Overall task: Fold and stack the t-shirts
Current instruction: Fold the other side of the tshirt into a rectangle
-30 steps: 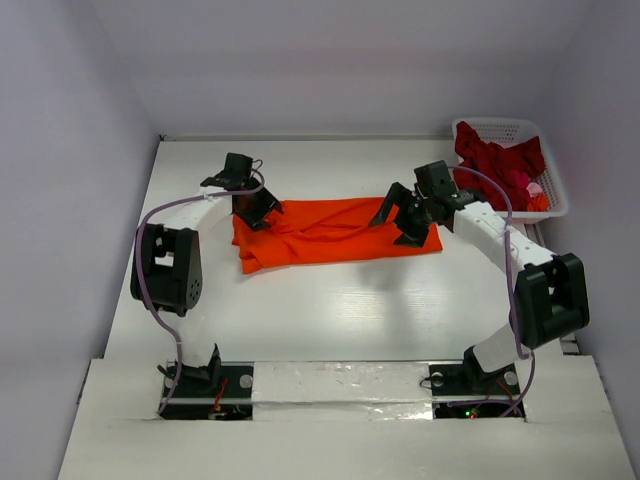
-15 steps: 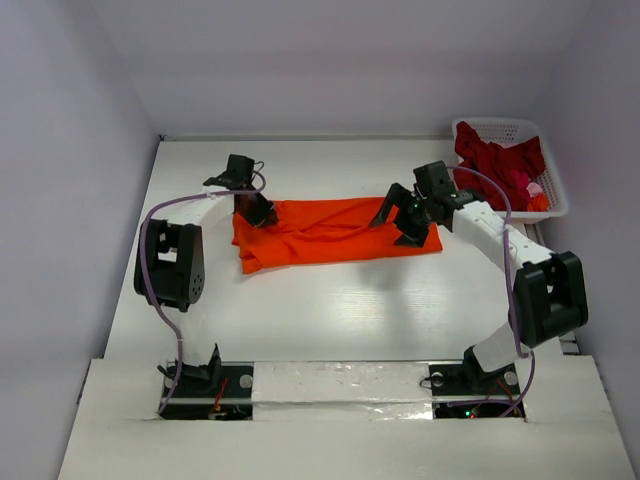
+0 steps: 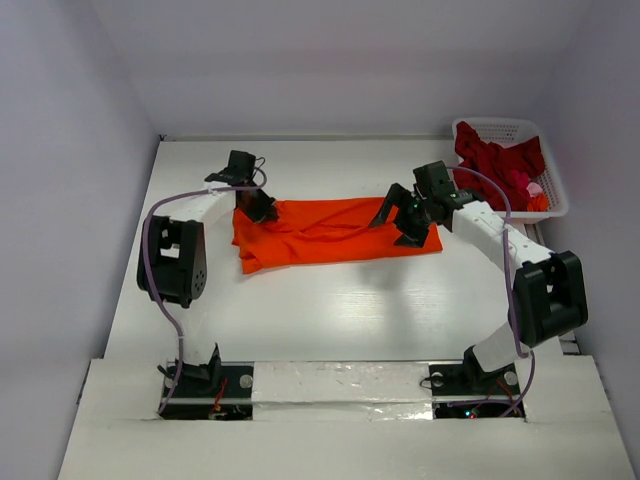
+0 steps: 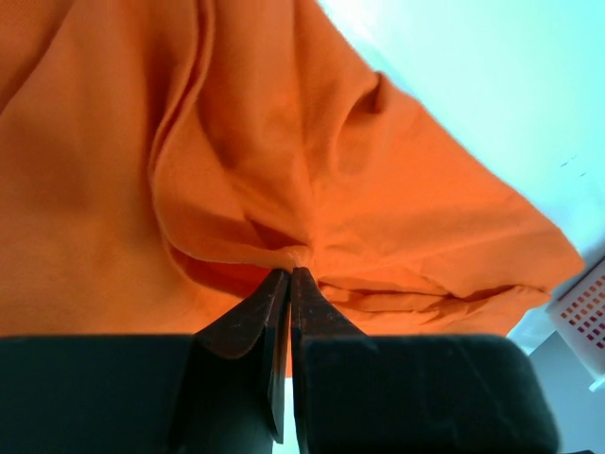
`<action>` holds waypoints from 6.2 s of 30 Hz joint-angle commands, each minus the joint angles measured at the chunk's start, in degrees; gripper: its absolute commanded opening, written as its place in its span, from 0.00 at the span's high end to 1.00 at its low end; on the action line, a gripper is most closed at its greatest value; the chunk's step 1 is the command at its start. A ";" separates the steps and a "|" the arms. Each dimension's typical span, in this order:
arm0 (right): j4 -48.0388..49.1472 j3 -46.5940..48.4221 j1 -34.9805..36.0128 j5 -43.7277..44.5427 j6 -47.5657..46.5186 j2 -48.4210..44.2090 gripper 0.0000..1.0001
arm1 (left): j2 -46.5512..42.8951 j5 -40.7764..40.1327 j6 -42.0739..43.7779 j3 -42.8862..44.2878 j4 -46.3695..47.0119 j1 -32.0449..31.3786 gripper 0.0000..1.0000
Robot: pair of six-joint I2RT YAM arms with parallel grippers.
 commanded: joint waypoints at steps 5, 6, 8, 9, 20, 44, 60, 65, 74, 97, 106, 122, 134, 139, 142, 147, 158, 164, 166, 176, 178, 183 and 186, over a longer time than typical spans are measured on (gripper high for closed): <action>1.70 0.74 0.38 -0.10 0.16 0.11 0.09 | 3.01 0.68 0.59 8.23 -2.09 -0.62 1.00; 1.87 0.74 0.38 -0.10 0.16 0.11 0.09 | 3.27 0.68 0.77 8.93 -2.52 -0.62 1.00; 1.87 0.74 0.38 -0.10 0.25 0.11 0.09 | 4.07 0.68 0.77 10.78 -2.97 -1.14 1.00; 1.87 0.74 0.38 -0.10 0.25 0.11 0.09 | 4.24 0.60 0.94 11.31 -3.40 -1.15 1.00; 2.05 0.39 0.38 -0.10 0.25 0.02 0.09 | 7.49 0.51 1.47 15.09 -4.02 -1.15 1.00; 0.91 2.76 0.38 -0.19 -0.80 1.17 0.09 | 13.92 -0.72 4.11 19.06 -6.67 -2.73 0.73; 1.78 1.89 0.38 -0.98 -0.63 -0.06 0.09 | -5.50 -13.99 6.40 17.21 -5.88 -2.20 0.15; 2.31 0.83 0.38 -1.24 -0.01 -1.21 0.09 | -7.88 -12.77 6.66 11.50 -4.81 -2.20 0.33; 2.40 -0.22 0.38 -0.89 0.25 -2.70 0.09 | -6.57 -11.18 6.13 2.70 -3.67 -3.26 1.00; 2.66 -0.49 0.38 -1.24 -0.01 -1.65 0.09 | -0.06 -13.47 8.51 3.76 -7.37 -3.79 1.00; 2.23 -0.75 0.38 -0.80 -0.28 -2.35 0.09 | 8.54 -13.99 8.59 13.94 -6.92 -3.79 1.00; 0.91 -0.58 0.38 0.25 -0.45 -3.84 0.09 | 13.15 -13.20 9.38 27.51 -8.68 -3.79 1.00; 2.22 -0.58 0.38 -1.15 0.43 -3.32 0.09 | -4.63 -17.16 11.85 2.72 -7.72 -3.79 1.00; 1.87 -0.49 0.38 -0.89 0.08 -3.75 0.09 | -1.56 -17.07 11.32 1.64 -6.13 -3.79 1.00; 1.52 -0.66 0.38 -0.63 -0.28 -4.02 0.09 | 2.65 -16.54 11.76 4.27 -6.83 -3.79 1.00; 1.35 -0.75 0.38 -0.10 -0.36 -4.55 0.09 | 8.89 -16.45 11.84 11.21 -8.24 -3.79 1.00; 1.70 -1.10 0.38 -0.10 -0.19 -4.20 0.09 | 17.60 -16.54 13.16 32.57 -16.15 -3.79 1.00; 1.87 -1.28 0.38 -0.36 -0.10 -4.28 0.09 | 12.27 -16.72 13.51 24.18 -15.10 -3.79 1.00; 1.87 -1.45 0.38 -0.28 -0.28 -4.46 0.09 | 8.92 -16.11 13.51 20.47 -13.61 -3.79 1.00; 3.19 -2.07 0.38 -1.33 0.78 -4.37 0.09 | -1.03 -16.28 13.96 2.36 -10.44 -3.79 1.00; 3.10 -2.24 0.38 -1.24 0.52 -4.72 0.09 | -0.86 -16.45 13.34 1.47 -9.12 -3.26 1.00; 2.40 -1.81 0.38 -0.80 0.08 -4.90 0.09 | 3.79 -15.75 11.85 3.40 -8.50 -3.26 1.00; 1.96 -0.93 0.38 -0.36 -0.36 -4.99 0.09 | 6.17 -15.05 11.14 4.89 -7.98 -3.26 1.00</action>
